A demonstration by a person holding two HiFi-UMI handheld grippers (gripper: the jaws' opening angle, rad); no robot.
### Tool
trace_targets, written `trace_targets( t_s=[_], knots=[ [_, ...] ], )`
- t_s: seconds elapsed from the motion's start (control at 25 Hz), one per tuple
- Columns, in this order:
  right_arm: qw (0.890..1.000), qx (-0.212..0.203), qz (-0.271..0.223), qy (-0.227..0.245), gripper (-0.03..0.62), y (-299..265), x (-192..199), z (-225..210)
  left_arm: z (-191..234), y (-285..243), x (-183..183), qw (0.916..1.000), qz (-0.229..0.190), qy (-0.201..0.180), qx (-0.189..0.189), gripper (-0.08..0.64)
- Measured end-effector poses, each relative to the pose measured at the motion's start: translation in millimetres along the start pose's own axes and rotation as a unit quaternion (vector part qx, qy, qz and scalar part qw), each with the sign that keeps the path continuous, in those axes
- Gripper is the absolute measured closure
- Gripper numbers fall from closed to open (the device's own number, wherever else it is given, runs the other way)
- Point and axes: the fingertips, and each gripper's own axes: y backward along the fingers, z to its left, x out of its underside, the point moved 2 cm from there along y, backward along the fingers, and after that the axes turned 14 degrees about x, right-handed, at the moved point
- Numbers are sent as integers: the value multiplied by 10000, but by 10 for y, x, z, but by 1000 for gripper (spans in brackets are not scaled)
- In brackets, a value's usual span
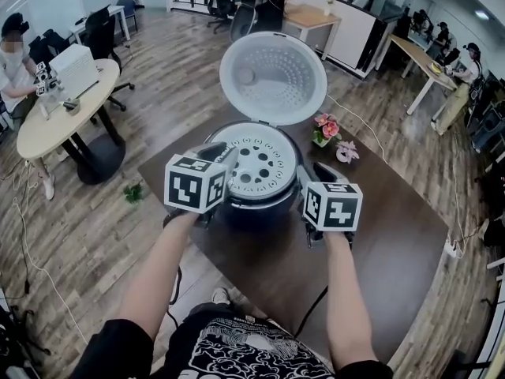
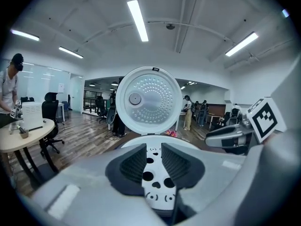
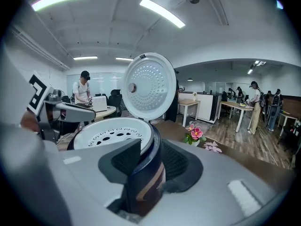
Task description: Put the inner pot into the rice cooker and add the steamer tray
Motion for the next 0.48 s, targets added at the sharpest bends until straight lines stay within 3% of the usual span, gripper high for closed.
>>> trace_targets(
  t_s=[0.48],
  knots=[
    [9969,660,-234,-357,521,651,162,-719,-863,-411,-48,9949,51,-403,923,462]
  ],
)
